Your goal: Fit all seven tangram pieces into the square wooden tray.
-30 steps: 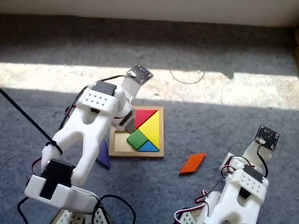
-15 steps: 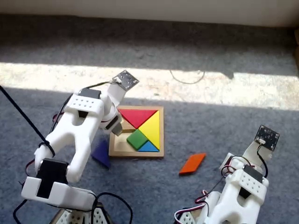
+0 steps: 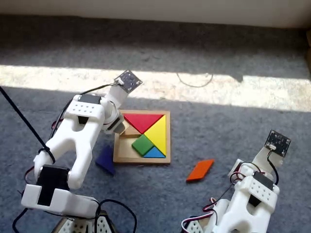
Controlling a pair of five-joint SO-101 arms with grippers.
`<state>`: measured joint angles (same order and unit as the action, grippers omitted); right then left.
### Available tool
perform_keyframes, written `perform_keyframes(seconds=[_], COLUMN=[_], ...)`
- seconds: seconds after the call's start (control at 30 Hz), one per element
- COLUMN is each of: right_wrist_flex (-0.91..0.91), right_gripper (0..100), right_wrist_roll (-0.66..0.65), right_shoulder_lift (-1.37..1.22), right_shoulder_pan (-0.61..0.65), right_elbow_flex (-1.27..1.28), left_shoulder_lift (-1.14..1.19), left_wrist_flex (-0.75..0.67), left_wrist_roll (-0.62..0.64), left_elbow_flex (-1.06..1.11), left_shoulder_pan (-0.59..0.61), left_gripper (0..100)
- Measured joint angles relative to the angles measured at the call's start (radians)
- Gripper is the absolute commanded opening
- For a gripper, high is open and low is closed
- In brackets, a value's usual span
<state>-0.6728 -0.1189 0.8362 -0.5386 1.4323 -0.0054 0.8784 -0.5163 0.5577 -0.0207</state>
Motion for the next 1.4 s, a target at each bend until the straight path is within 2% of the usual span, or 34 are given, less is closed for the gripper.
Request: perform_keyframes(seconds=[0.13, 0.3, 0.43, 0.73, 1.0, 1.4], right_wrist_flex=[0.0, 0.0, 0.0, 0.0, 0.0, 0.0], right_gripper=[0.5, 0.5, 0.5, 0.5, 0.5, 0.5], right_wrist_roll=[0.0, 0.0, 0.0, 0.0, 0.0, 0.0], right_shoulder_lift=[0.0, 0.0, 0.0, 0.0, 0.0, 0.0], right_shoulder_pan=[0.0, 0.0, 0.0, 0.0, 0.0, 0.0], right_elbow_flex=[0.0, 0.0, 0.0, 0.0, 0.0, 0.0], left_shoulder_lift=[0.0, -0.054, -0.098, -0.012, 0.109, 0.078], left_wrist_flex=[0.005, 0.124, 0.16, -0.002, -0.009, -0.011], left_wrist_roll=[0.0, 0.0, 0.0, 0.0, -0.003, 0.037], left_elbow_flex=[0.0, 0.006, 0.044, 0.089, -0.037, -0.14], left_shoulder_pan=[0.0, -0.017, -0.058, -0.037, 0.023, 0.028], left_gripper=[24, 24, 24, 24, 24, 24])
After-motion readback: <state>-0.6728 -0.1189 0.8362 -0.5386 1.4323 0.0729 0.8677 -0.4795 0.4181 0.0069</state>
